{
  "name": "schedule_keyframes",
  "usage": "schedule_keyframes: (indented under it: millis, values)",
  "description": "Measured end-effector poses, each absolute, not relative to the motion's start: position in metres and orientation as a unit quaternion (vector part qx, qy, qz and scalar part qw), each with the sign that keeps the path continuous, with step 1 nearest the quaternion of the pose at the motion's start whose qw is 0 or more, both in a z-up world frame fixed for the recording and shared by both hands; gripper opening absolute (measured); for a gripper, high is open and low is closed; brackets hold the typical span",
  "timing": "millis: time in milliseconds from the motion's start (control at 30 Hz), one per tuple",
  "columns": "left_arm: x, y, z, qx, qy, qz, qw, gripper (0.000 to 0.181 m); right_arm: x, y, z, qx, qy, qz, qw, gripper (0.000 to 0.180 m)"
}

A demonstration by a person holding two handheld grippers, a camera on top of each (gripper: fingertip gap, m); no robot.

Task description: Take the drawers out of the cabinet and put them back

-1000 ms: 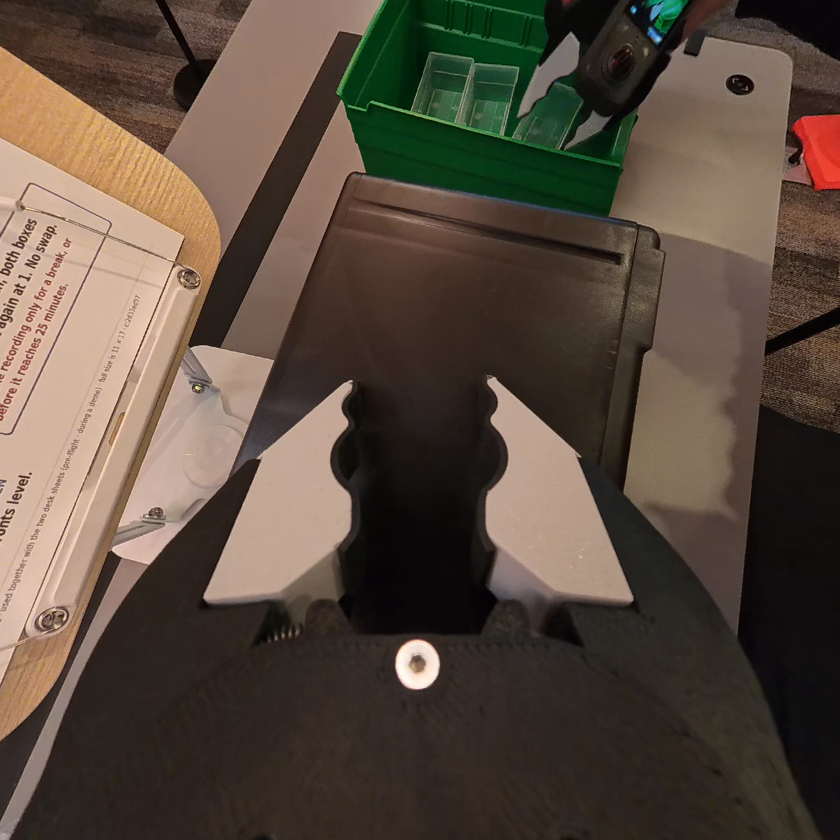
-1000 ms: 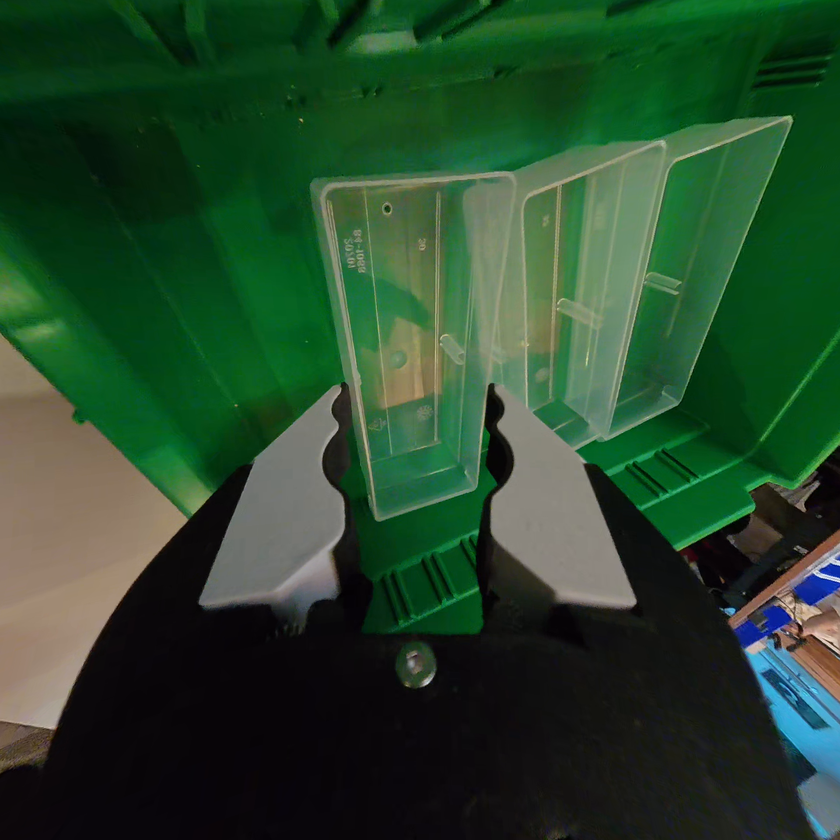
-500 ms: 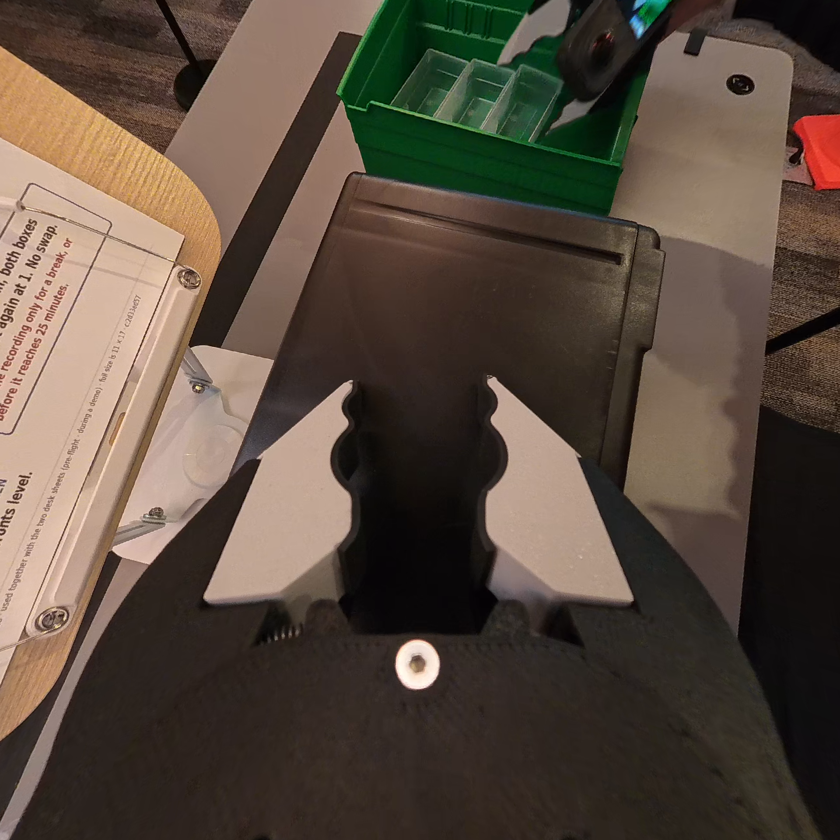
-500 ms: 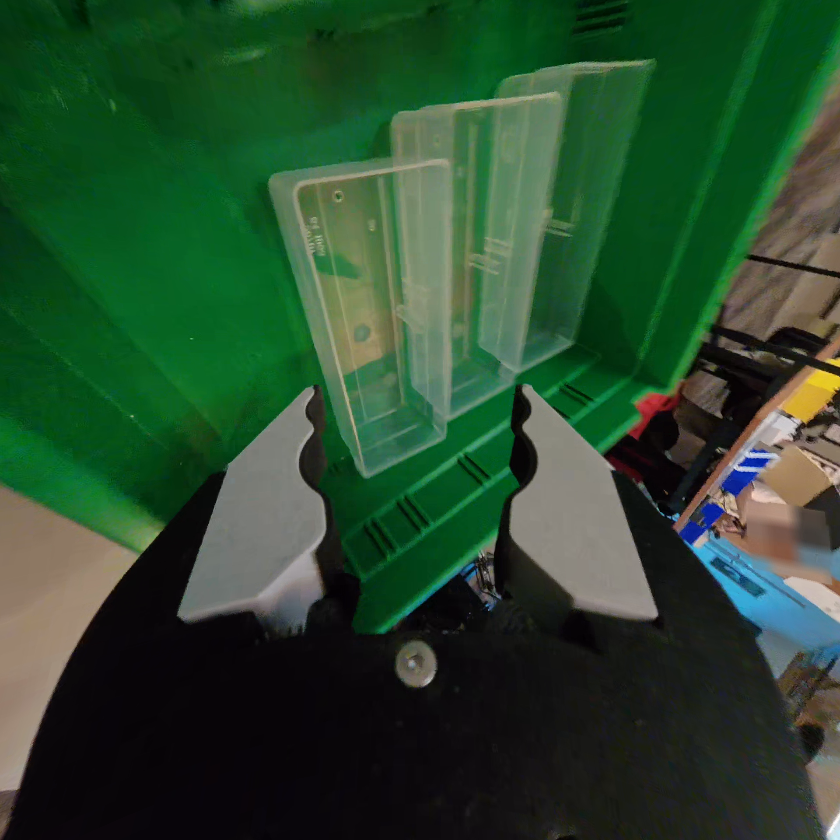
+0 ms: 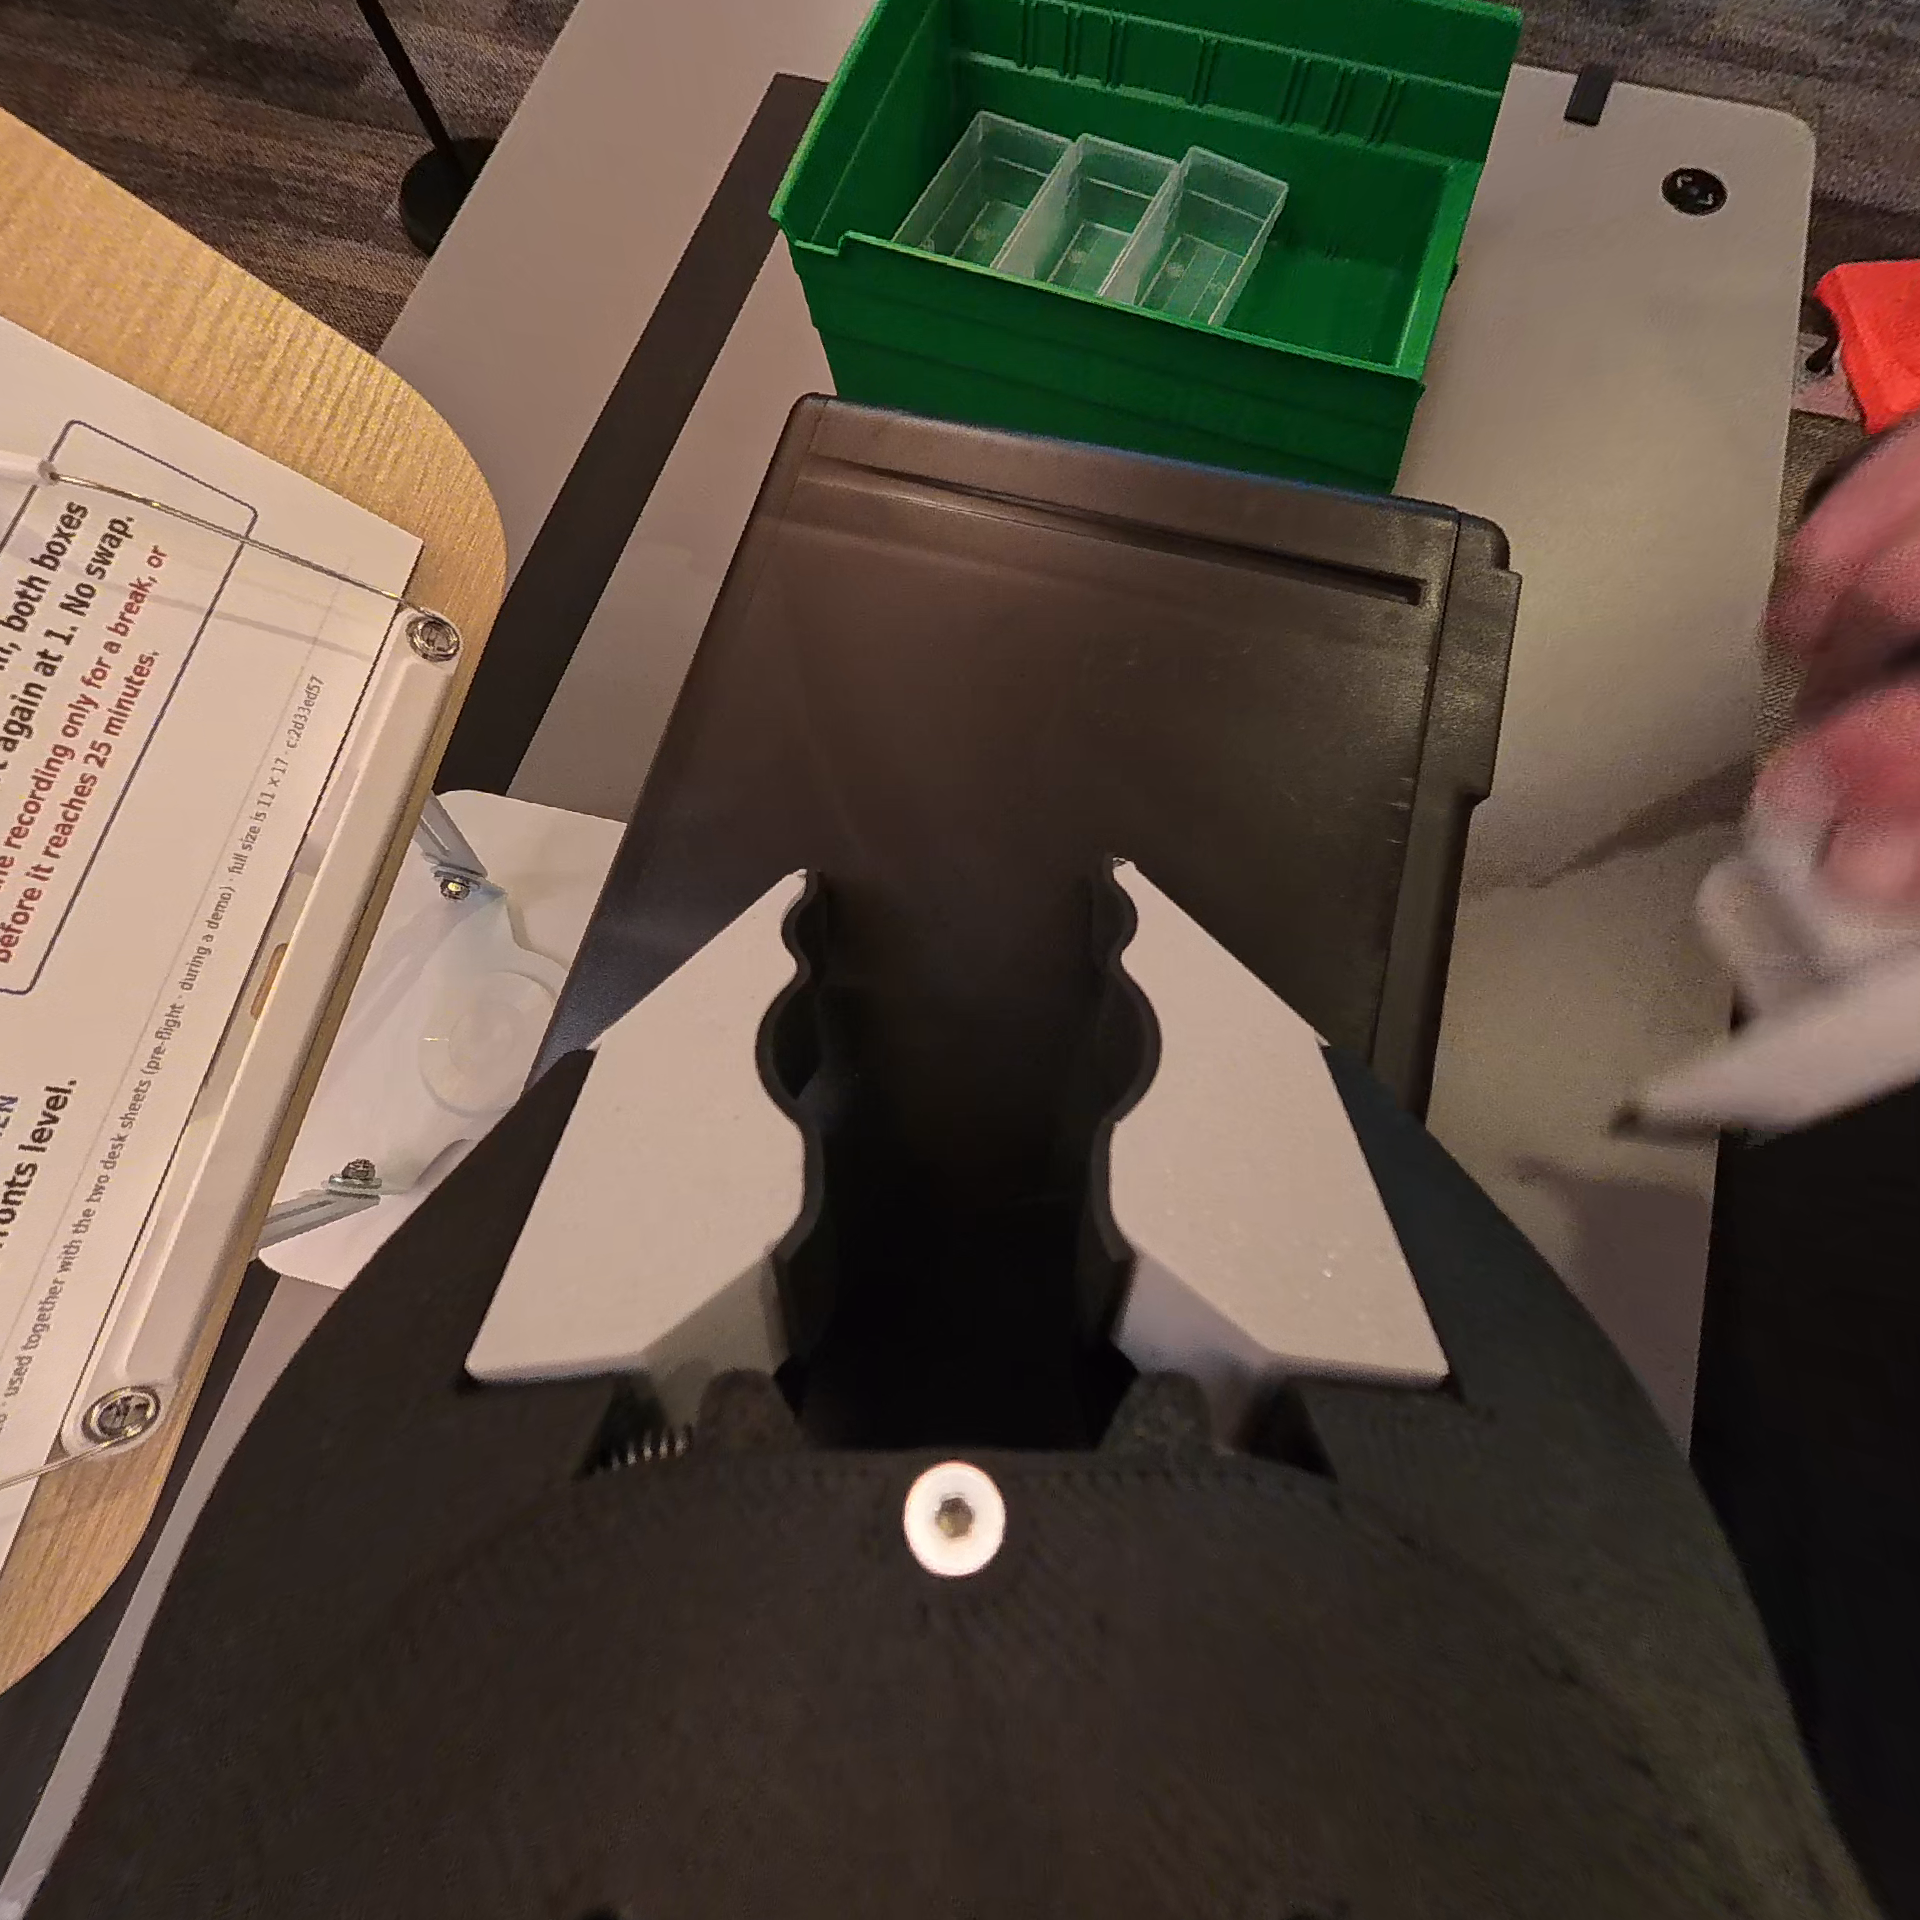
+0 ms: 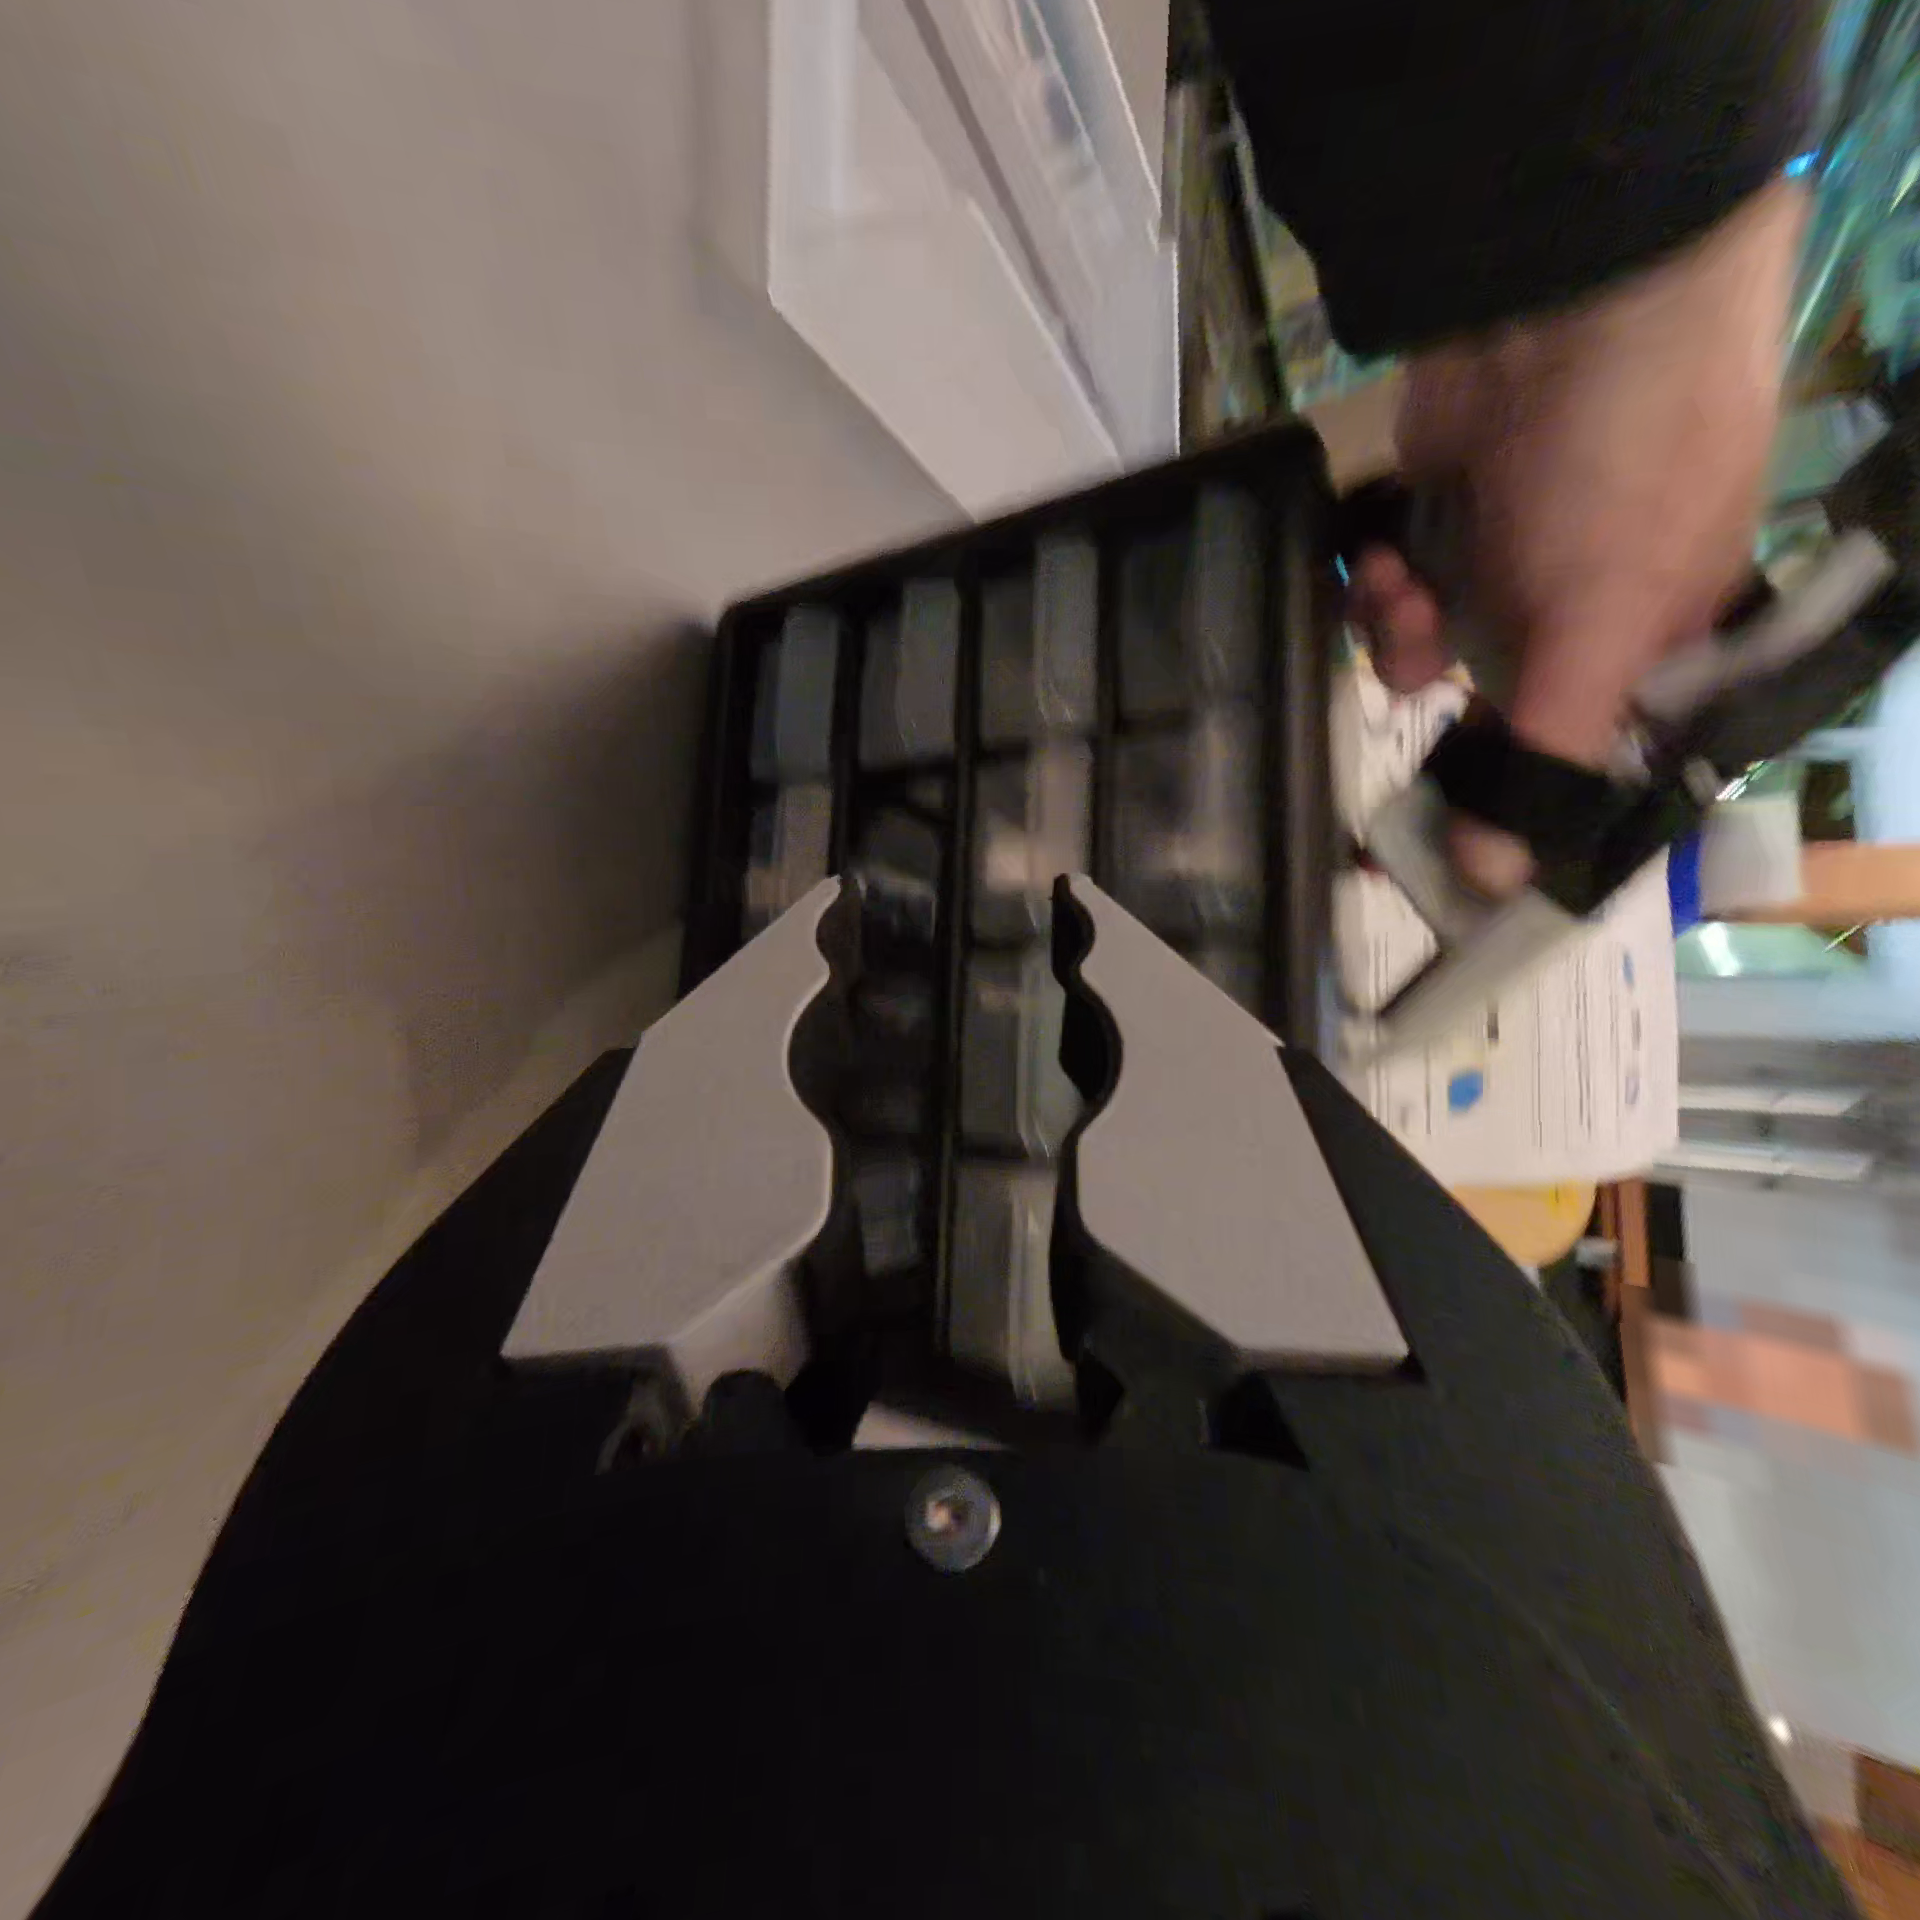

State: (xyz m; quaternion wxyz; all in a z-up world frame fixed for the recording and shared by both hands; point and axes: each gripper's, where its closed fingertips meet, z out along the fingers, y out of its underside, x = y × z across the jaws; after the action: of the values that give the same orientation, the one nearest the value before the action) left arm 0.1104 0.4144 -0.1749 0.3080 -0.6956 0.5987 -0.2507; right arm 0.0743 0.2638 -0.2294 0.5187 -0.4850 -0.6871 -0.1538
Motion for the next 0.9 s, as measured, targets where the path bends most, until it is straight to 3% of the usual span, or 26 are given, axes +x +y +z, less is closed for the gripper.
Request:
schedule_keyframes:
  millis: [200, 300, 433, 500, 800, 900]
  values:
    - [0.110, 0.414, -0.175, -0.696, 0.598, -0.251, 0.308, 0.052, 0.002, 0.314, -0.288, -0.412, -0.675, -0.225, 0.569, 0.031]
    - [0.110, 0.414, -0.175, -0.696, 0.598, -0.251, 0.308, 0.051, -0.010, 0.336, -0.297, -0.399, -0.658, -0.257, 0.585, 0.030]
    - [0.110, 0.414, -0.175, -0.696, 0.599, -0.251, 0.308, 0.051, -0.014, 0.348, -0.292, -0.385, -0.641, -0.278, 0.603, 0.011]
    - [0.110, 0.415, -0.175, -0.696, 0.599, -0.251, 0.308, 0.051, -0.015, 0.344, -0.290, -0.402, -0.647, -0.259, 0.594, 0.010]
    - [0.110, 0.414, -0.175, -0.695, 0.599, -0.251, 0.308, 0.051, -0.022, 0.267, -0.291, -0.394, -0.688, -0.202, 0.575, 0.011]
    - [0.110, 0.414, -0.175, -0.695, 0.599, -0.251, 0.308, 0.051, -0.020, 0.261, -0.292, -0.418, -0.691, -0.175, 0.563, 0.033]
